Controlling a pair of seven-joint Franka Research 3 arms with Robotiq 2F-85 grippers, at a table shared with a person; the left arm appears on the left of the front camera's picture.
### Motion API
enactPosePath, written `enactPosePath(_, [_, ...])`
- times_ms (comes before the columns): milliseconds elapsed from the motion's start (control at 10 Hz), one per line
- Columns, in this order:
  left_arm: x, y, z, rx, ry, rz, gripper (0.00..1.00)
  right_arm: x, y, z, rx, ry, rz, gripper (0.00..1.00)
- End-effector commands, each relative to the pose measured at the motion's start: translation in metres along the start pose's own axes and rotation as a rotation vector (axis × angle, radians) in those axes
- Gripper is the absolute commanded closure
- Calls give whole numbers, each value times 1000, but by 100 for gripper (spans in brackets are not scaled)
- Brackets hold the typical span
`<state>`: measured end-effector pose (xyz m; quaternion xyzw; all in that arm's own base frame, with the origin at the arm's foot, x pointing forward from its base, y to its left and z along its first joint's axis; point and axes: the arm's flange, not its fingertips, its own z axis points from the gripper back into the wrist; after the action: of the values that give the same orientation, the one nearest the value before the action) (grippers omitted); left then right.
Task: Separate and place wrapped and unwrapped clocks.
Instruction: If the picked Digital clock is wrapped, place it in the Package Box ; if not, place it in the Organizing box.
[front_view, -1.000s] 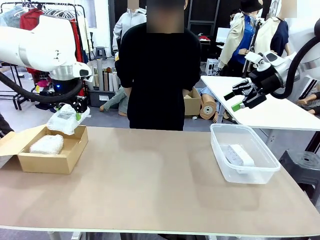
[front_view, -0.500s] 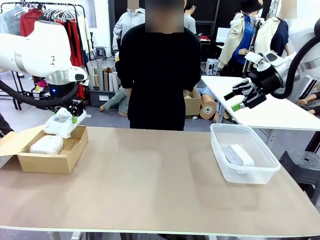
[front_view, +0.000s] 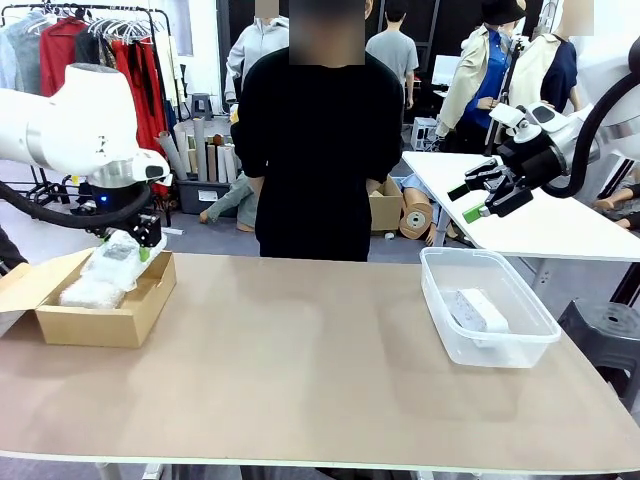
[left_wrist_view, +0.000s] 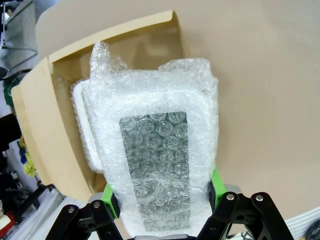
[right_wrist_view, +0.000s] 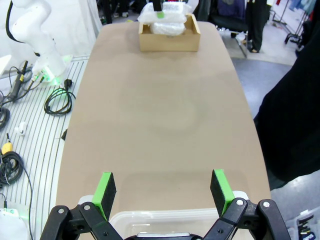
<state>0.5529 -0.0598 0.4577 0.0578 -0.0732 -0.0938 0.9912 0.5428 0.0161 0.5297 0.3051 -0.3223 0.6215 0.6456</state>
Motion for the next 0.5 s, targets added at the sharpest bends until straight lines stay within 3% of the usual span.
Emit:
enactPosePath(0, [-4, 4, -12, 28, -13, 48, 100, 3, 1, 1, -3, 1, 5, 0])
enactPosePath(400, [-1, 12, -43, 35, 26, 97, 100, 3, 1, 1, -3, 1, 5, 0])
